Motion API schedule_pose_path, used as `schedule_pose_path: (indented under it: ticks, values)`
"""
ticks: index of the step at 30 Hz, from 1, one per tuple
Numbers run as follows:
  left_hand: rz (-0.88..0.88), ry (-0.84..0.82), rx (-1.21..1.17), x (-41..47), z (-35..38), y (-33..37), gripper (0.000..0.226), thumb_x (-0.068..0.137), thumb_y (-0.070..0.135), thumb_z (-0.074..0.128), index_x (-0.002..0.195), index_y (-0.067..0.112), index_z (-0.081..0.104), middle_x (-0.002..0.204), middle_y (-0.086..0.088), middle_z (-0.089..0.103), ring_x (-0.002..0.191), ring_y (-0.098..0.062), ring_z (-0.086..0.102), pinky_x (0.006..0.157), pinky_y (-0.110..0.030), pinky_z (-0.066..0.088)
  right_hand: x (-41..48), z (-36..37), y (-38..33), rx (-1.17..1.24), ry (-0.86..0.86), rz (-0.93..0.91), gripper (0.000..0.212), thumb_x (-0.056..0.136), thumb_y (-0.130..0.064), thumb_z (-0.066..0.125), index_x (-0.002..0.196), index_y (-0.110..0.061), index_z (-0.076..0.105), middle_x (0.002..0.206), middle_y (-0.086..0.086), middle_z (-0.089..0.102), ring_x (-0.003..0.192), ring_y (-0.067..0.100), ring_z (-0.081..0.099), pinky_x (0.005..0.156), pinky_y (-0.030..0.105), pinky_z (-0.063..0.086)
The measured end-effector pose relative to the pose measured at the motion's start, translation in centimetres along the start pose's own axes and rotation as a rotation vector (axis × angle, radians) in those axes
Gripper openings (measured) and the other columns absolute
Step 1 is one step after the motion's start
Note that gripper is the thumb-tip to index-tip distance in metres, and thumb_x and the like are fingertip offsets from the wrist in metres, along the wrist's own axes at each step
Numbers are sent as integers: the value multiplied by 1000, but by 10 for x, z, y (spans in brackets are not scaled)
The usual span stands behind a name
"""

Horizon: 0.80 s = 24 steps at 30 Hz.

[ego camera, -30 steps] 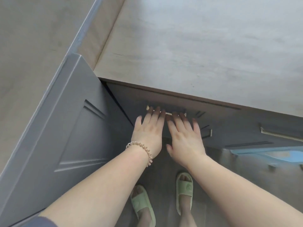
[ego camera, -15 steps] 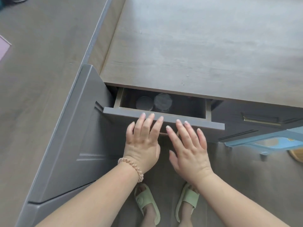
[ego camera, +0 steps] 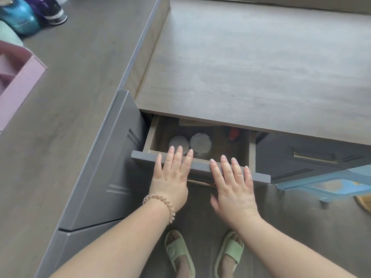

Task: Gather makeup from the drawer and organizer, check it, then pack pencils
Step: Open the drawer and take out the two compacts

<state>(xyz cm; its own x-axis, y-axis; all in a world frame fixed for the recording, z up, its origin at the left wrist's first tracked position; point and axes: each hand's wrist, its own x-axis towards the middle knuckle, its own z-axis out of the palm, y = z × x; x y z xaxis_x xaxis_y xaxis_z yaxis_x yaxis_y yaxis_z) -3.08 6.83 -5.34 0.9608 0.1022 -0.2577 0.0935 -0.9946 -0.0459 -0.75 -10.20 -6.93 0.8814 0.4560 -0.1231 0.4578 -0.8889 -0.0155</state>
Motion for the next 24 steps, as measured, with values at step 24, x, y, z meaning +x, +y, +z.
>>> schedule_pose_path:
  ticks: [24]
  values:
    - [109,-150,0,-99,2,-8,84,93,27,36,138,22,-34,157,-6,-22,145,-24,-18,115,-50,-5,-86,-9,-11,56,-49,-184,73,74,-50,52,140,-22,38,140,7,51,127,28,50,107,48,23]
